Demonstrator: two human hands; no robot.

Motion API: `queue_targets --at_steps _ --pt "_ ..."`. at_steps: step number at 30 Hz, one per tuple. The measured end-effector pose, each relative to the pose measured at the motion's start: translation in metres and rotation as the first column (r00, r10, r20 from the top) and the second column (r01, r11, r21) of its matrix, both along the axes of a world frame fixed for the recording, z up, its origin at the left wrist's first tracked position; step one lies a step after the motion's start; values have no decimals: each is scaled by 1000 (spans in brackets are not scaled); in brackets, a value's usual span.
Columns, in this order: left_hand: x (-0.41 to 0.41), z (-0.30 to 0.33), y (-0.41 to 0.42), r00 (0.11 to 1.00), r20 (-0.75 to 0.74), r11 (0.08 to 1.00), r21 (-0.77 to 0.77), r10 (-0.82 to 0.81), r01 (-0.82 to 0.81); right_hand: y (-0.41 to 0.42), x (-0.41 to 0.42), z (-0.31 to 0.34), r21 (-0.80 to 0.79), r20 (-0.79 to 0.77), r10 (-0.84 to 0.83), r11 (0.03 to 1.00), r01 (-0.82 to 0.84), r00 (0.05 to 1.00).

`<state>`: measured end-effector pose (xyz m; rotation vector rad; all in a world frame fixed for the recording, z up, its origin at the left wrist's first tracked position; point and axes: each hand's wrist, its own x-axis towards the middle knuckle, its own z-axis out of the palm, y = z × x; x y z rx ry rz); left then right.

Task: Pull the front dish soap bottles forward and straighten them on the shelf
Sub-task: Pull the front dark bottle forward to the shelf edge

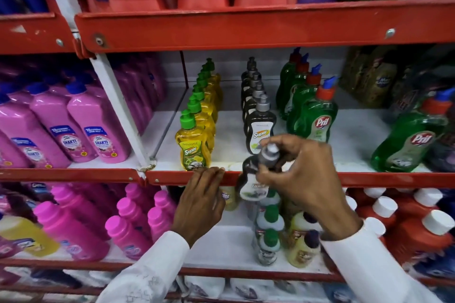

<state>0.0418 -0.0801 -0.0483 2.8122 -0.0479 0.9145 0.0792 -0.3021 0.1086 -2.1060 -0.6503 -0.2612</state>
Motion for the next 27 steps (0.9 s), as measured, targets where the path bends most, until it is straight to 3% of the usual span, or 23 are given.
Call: queue_targets --at_steps 5,13,20,24,27 --pt "2 -4 -15 999 -12 999 11 35 -35 3 34 36 71 66 -30 997 25 997" --pt "5 -4 -36 996 -36 997 5 83 -83 25 83 26 -123 24 13 992 -10 1000" --pt "12 -3 -52 991 -88 994 53 104 -100 29 97 20 -116 -2 63 991 -63 998" --pt "16 2 -65 987 -120 993 61 109 -103 14 87 9 -33 9 63 997 -63 998" --pt "20 2 -77 990 -94 993 67 103 -97 -19 72 -23 123 85 -81 990 70 993"
